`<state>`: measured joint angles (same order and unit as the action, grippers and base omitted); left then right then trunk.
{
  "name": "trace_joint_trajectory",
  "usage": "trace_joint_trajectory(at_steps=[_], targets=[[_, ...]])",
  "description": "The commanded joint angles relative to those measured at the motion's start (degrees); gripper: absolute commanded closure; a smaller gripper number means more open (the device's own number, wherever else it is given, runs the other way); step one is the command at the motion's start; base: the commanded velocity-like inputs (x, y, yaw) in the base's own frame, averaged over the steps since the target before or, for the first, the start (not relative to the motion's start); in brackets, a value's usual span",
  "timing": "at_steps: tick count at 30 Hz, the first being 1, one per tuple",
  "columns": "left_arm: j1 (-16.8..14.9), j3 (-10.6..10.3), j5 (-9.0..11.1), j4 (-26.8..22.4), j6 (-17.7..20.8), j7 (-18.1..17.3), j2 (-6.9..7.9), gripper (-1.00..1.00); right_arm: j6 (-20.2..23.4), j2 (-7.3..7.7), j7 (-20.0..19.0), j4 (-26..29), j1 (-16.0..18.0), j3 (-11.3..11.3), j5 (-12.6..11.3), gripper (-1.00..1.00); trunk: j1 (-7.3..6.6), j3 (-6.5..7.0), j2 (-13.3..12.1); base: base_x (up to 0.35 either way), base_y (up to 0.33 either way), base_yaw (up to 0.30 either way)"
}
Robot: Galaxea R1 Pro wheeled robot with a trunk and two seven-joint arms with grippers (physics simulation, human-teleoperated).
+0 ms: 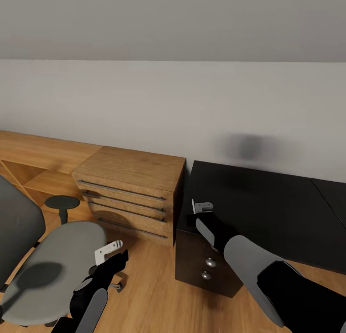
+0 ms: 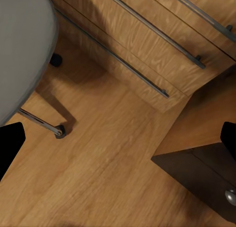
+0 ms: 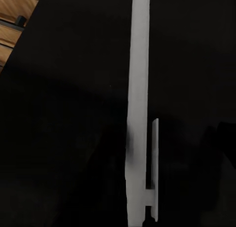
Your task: In the bedroom, organize the workspace by keeping the computer under the desk, ensuring the monitor is on the desk, placing the keyboard on the desk next to the monitor, placing the mouse on the desk next to the keyboard, moving the folder from the swivel chair onto the desk next to the mouse, stacking the notebook on top of the folder with the pen on top of the notebook, and positioning the swivel chair next to the desk.
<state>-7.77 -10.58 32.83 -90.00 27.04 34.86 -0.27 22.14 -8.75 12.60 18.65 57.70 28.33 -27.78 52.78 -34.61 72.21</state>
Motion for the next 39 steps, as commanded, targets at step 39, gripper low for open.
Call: trace_joint_trajectory(at_steps=[39], targets=[[0.0,-0.1,0.5,-0.1,0.1,0.5,0.05,-1.0,6.1,-0.22,6.0,0.2,0.0,0.3,-3.9,1.0,0.01,-0.07,0.0,0.0,0.0,0.0]])
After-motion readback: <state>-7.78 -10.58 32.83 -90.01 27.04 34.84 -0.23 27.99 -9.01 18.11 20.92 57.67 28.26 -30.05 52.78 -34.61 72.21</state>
